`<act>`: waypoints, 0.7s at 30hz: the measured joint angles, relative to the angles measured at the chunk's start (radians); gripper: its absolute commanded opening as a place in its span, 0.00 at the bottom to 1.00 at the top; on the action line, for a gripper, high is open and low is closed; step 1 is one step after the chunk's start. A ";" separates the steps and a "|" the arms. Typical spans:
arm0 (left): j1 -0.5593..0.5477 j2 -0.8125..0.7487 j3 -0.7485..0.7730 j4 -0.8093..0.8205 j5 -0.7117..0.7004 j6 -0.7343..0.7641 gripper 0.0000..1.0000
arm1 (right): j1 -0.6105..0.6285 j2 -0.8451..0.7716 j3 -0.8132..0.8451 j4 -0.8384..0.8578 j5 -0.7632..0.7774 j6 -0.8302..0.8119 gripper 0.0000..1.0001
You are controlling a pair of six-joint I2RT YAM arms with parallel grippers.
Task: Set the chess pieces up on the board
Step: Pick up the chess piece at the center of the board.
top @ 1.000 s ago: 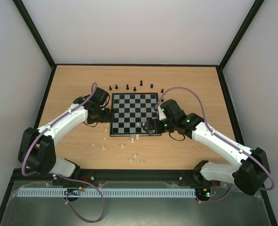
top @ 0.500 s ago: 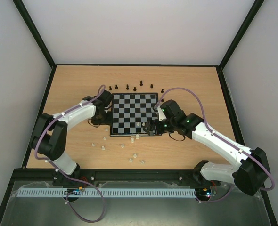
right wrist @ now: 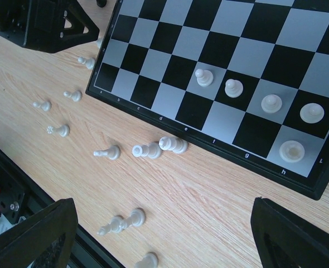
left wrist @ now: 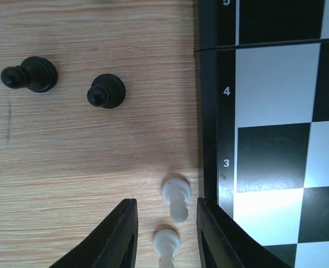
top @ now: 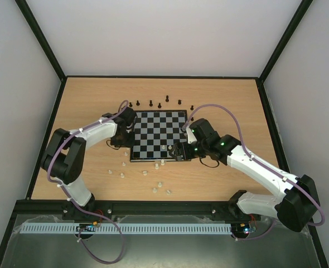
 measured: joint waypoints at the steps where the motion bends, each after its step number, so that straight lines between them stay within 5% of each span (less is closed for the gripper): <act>1: 0.000 0.006 0.000 0.001 -0.002 0.000 0.32 | 0.000 0.000 0.000 0.000 0.000 0.000 0.86; 21: 0.000 0.053 0.000 0.025 -0.022 -0.003 0.19 | 0.006 0.000 -0.012 0.006 -0.002 0.000 0.85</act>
